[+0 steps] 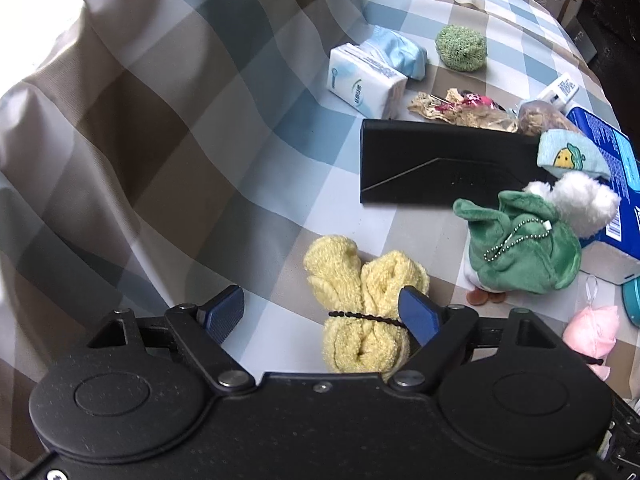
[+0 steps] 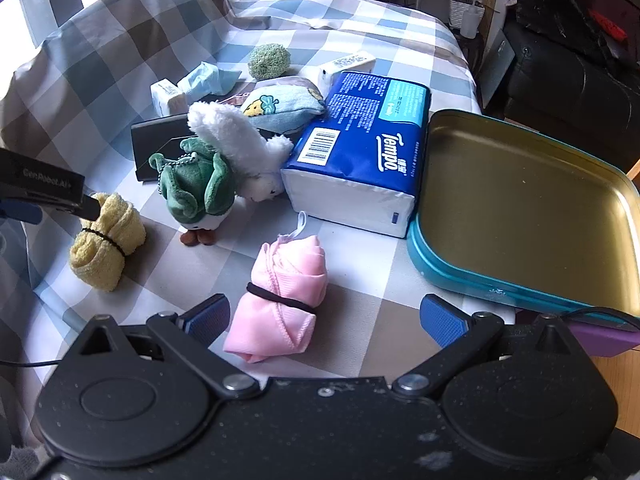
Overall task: Organize soft objects
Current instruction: 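Move left tool to the yellow rolled towel while right tool approaches the pink rolled towel, then close left gripper on the yellow towel while right gripper closes on the pink towel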
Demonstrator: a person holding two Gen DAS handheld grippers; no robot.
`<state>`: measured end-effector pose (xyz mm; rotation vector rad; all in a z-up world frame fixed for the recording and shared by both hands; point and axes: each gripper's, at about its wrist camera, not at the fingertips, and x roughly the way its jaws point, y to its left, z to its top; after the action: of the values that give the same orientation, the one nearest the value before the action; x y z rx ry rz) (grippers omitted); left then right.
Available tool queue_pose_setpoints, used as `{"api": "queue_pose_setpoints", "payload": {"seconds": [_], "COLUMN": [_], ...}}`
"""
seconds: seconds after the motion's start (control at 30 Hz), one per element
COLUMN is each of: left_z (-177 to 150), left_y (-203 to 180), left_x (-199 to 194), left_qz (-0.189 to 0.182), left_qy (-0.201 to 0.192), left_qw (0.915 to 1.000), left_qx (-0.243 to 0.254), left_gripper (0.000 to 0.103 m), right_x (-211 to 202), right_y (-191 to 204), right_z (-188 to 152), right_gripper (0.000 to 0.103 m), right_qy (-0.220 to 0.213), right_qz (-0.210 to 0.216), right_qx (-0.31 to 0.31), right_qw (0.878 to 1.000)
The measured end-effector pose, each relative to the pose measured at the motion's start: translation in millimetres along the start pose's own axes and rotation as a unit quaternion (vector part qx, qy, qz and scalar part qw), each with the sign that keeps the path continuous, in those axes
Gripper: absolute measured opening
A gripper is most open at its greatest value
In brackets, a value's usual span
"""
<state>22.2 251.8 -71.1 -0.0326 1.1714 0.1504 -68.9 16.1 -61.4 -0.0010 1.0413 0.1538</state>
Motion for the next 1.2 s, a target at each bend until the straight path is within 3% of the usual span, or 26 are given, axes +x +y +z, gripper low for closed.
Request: {"api": "queue_pose_setpoints", "payload": {"seconds": [0.23,0.37,0.67,1.03,1.2], "left_z": [-7,-10,-14,-13,-13], "left_y": [-1,0,-7,-8,-8], "left_x": [11,15,41,57,56], "left_qz": [-0.034,-0.043,-0.040,-0.039,-0.043], "left_qy": [-0.008,-0.017,0.000,-0.004,0.000], "left_qw": [0.9994,0.9989,0.9990,0.9989,0.9988], "left_qx": [0.002,0.004,0.021,0.026,0.025], "left_gripper": [0.081,0.082,0.087,0.101,0.100], "right_x": [22,36,59,61,60], "right_y": [13,14,15,22,22], "right_z": [7,7,1,-1,2], "right_gripper": [0.102,0.102,0.095,0.097,0.084], "right_qy": [0.004,0.028,0.077,0.081,0.078], "right_qz": [-0.019,-0.017,0.001,-0.006,-0.007], "right_qx": [-0.012,-0.003,0.013,-0.002,-0.007], "right_qw": [1.000,0.999,0.997,0.997,0.997]}}
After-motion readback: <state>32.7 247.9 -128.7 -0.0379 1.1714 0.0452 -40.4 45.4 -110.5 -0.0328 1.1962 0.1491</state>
